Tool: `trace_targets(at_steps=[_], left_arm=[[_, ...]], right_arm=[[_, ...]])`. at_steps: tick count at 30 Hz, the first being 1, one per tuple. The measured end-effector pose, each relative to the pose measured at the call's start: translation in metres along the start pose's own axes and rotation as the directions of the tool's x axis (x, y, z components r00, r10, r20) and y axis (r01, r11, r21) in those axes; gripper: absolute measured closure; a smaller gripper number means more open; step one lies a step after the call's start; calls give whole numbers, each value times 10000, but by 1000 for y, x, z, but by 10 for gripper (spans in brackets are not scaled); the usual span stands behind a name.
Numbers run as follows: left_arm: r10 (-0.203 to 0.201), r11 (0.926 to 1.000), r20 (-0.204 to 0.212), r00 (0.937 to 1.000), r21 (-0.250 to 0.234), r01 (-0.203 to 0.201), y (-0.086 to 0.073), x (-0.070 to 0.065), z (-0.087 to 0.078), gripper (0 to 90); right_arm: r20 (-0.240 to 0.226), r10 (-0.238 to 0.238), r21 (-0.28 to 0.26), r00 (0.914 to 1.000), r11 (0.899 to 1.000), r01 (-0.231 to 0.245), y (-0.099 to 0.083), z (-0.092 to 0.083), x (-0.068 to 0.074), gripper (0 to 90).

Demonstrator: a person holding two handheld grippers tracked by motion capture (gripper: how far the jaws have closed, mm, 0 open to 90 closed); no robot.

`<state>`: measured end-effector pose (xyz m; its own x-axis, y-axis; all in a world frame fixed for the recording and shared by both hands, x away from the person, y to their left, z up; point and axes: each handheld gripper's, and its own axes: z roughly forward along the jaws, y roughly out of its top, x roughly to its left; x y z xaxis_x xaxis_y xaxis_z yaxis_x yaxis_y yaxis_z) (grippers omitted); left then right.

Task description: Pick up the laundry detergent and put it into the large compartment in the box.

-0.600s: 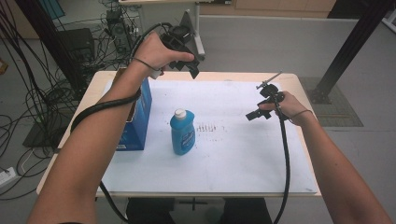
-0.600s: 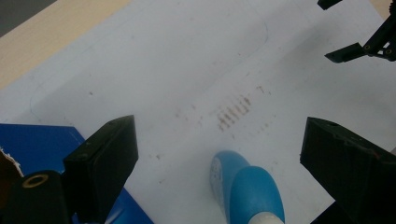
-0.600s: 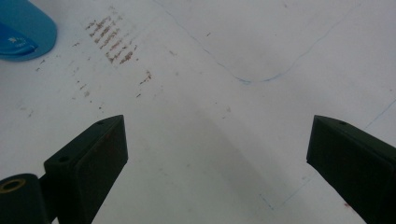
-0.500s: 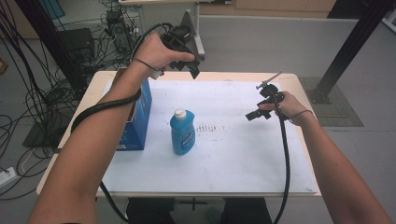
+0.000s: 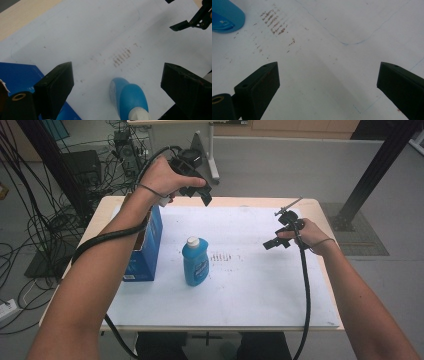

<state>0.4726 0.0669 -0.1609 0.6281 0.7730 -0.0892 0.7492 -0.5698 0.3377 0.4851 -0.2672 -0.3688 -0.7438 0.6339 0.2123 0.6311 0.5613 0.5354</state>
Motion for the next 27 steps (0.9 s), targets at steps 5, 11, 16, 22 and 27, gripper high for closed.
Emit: trace_targets(at_steps=[5,11,16,22,27], left_arm=[[66,10000,127,9999,-73,-65,-4,-2,-6,116],[405,9992,384,9984,-42,-404,-16,-11,-13,112],[655,9979,476,9967,-31,-654,-23,-19,-17,111],[816,9966,626,9947,-137,-809,-32,-24,-21,110],[1035,9946,663,9924,-99,-1030,-41,-31,-21,110]], right_arm=[[1,-19,16,10000,10000,19,1,2,0,40],[72,62,41,10000,10000,-62,0,2,-2,39],[104,55,52,9999,10000,-55,-1,1,-3,39],[135,37,31,9999,10000,-38,-1,0,-4,39],[124,42,13,9999,10000,-43,-1,1,-4,39]])
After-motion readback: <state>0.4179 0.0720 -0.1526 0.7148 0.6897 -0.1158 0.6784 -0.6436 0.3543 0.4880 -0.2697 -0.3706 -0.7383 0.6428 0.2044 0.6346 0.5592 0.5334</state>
